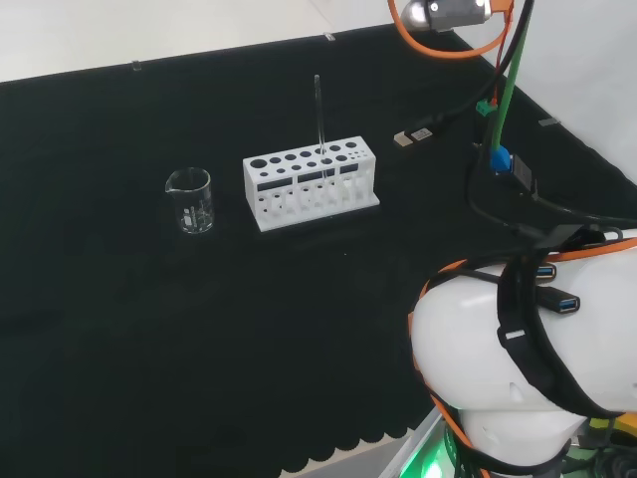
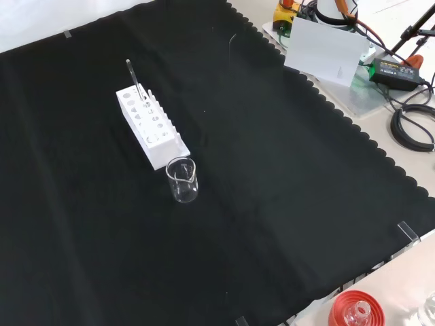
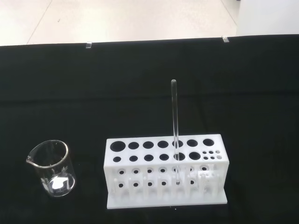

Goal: Take the glass rod from the white test tube rack.

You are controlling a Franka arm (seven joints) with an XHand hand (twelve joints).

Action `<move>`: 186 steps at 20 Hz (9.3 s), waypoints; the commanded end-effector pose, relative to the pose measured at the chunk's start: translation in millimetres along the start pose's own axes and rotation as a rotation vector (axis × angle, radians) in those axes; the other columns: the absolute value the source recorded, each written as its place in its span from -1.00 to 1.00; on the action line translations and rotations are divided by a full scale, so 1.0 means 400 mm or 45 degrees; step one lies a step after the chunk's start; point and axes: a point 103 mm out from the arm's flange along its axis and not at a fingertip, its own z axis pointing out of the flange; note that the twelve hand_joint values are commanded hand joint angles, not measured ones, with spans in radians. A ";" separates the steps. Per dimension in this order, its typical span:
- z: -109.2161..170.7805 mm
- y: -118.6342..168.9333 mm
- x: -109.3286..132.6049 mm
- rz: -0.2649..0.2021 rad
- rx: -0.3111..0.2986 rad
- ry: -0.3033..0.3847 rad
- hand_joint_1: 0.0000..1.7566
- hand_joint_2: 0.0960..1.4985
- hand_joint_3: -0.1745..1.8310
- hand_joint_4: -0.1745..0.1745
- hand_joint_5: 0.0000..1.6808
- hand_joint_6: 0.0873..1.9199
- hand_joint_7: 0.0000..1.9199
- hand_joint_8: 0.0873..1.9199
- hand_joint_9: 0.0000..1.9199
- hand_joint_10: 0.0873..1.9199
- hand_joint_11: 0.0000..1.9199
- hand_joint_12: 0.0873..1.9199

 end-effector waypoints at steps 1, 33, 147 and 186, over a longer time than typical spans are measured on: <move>-0.160 -0.205 0.026 0.121 -0.153 -0.022 -0.32 0.49 -1.00 -0.16 -0.75 -0.85 -0.89 -0.36 -0.88 -0.22 -0.90 0.27; -0.069 -0.200 0.004 0.100 -0.118 0.006 -0.33 0.54 -1.00 -0.28 -0.58 -1.00 -0.79 -0.24 -0.76 -0.09 -0.96 0.51; 0.501 0.553 -0.105 -0.288 0.447 -0.045 -0.35 0.56 -1.00 -0.60 -0.41 -0.26 -0.28 -0.20 -0.12 -0.26 -0.31 0.32; 0.540 0.569 -0.057 -0.342 0.420 -0.122 0.30 0.50 -0.86 -0.94 0.12 0.06 -0.01 -0.29 0.42 -0.57 0.45 -0.05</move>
